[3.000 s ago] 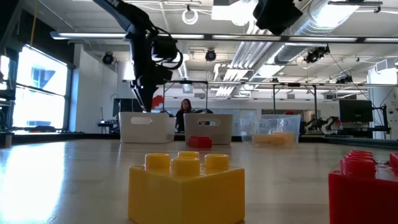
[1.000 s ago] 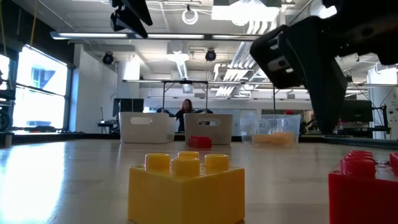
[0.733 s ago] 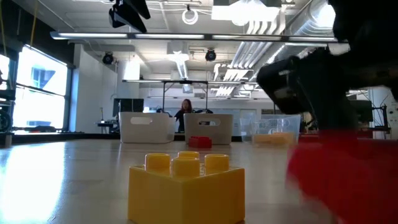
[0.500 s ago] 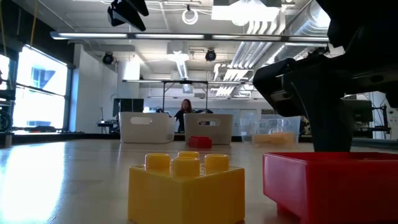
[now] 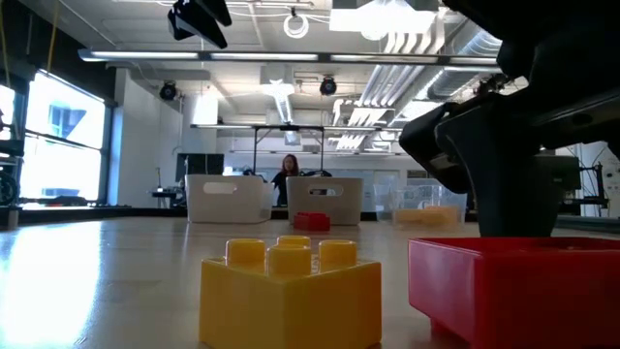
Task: Sort & place blocks by color
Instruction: Put the red game piece into the gray bin
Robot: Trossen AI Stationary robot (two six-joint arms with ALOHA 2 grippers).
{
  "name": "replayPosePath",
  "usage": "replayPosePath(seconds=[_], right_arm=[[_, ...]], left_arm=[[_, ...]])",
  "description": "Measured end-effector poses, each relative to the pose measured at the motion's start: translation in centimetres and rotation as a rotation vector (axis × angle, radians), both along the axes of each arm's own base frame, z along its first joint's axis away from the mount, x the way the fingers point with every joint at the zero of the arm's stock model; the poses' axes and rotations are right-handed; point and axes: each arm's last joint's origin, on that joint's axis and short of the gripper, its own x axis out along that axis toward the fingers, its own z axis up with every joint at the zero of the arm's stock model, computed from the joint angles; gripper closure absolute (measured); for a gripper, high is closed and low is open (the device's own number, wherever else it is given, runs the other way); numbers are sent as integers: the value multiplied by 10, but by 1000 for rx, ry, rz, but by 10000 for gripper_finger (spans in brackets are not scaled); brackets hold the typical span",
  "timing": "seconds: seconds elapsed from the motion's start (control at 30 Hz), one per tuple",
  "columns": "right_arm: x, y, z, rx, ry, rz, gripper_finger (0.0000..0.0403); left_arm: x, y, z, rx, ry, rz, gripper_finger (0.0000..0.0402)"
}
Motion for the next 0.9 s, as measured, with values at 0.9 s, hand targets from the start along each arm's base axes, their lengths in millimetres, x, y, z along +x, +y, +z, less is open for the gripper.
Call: replayPosePath(seconds=[0.9], right_arm=[[3,-5,1,39,11,-362,289]], left_arm=[[-2,-1,-2,51,44,-74,202]])
